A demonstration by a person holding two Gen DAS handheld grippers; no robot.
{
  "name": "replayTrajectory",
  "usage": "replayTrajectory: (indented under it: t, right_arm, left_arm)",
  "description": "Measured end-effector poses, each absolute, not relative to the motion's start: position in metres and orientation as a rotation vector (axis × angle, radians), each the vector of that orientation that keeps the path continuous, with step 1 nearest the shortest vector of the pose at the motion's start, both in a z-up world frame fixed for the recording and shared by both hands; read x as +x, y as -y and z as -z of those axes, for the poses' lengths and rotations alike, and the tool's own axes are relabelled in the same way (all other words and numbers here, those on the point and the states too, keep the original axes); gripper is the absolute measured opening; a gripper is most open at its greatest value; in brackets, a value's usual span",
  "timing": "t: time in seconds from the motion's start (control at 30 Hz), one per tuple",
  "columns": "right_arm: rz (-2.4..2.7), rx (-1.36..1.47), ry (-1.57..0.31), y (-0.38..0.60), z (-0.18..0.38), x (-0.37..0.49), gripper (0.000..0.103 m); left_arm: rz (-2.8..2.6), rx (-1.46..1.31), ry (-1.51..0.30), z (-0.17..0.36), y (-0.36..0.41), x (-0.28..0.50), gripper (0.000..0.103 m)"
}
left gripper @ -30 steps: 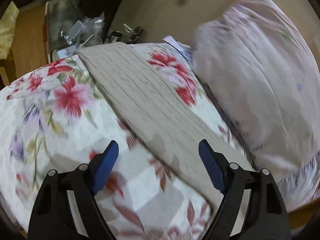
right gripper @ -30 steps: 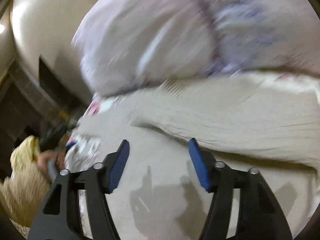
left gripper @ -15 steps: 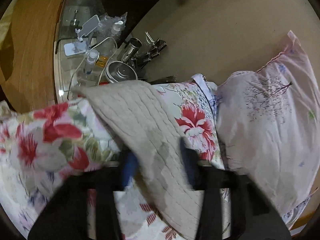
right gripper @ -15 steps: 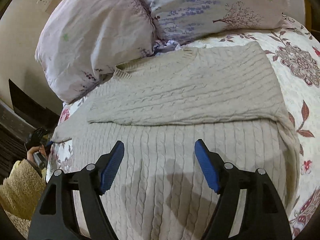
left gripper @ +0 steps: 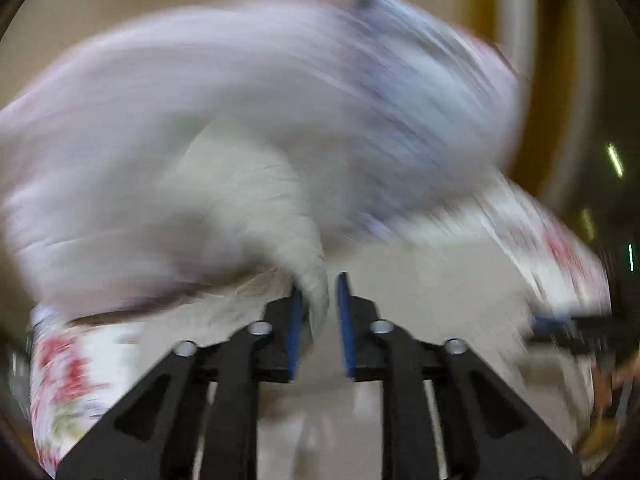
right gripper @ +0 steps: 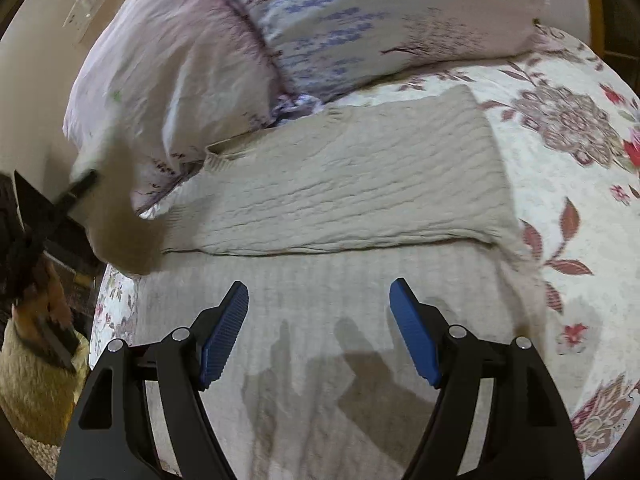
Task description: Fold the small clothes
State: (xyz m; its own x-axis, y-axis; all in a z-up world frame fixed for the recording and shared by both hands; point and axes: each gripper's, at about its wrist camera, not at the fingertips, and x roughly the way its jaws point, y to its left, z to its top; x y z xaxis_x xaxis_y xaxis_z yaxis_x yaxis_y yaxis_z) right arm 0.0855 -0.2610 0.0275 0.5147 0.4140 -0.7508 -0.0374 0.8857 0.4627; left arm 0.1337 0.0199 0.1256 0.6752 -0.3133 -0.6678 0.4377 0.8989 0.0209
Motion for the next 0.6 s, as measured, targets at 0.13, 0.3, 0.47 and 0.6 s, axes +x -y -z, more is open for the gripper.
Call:
replayTrajectory:
  t: [0.13,0.3,0.47,0.6]
  right_arm:
    - [-0.233,0.455,-1.006,0.295,-0.026,0.071,0.075]
    - [-0.156,0.539,-1.061,0.354,-0.013,0.028,0.074]
    - [-0.227,0.650,-1.173,0.371,0.014,-0.011,0.053]
    - [-0.372,0.787,-1.245,0.363,0.035,-0.039,0.027]
  left_arm:
    - [0.396,0.194,-0.843,-0.091,-0.003,0.121,0.050]
    - [0.158,-0.079,-0.965,-0.066,-0.103,0.069,0.070]
    - [0.071,-0.321,-1.083,-0.029,-0.152,0.006,0.069]
    - [0.140,-0.489,-1.094,-0.015,-0.150,-0.039,0.057]
